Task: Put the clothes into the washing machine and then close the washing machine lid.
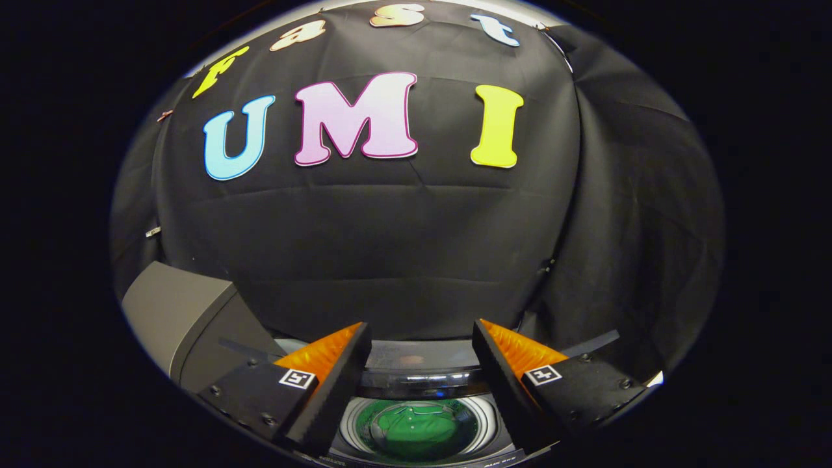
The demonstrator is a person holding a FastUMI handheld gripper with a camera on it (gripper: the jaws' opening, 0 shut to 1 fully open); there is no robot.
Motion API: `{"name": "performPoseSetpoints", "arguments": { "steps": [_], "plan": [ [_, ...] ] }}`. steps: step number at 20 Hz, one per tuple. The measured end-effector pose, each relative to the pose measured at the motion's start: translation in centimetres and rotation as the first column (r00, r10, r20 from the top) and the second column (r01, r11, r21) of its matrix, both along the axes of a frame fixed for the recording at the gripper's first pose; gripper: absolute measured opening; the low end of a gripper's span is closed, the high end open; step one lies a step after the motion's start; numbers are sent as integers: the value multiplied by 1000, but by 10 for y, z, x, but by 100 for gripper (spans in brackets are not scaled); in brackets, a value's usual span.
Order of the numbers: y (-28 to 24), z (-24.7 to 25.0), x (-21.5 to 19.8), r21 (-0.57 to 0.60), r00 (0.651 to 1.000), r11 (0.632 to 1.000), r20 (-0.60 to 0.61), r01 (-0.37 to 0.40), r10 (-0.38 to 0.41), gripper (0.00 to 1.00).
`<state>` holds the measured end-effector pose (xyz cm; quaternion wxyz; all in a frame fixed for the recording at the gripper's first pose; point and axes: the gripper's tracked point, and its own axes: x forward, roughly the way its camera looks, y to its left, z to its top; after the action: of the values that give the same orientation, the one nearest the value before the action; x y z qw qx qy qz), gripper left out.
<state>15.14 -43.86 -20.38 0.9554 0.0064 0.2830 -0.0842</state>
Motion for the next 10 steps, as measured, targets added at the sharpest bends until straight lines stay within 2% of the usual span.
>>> {"name": "performPoseSetpoints", "arguments": {
  "steps": [7,10],
  "plan": [
    [7,-13,-31,19,999,1000,-32,-3,4,99],
    [15,-42,-58,20,990,1000,-138,-12,15,98]
  ]
}}
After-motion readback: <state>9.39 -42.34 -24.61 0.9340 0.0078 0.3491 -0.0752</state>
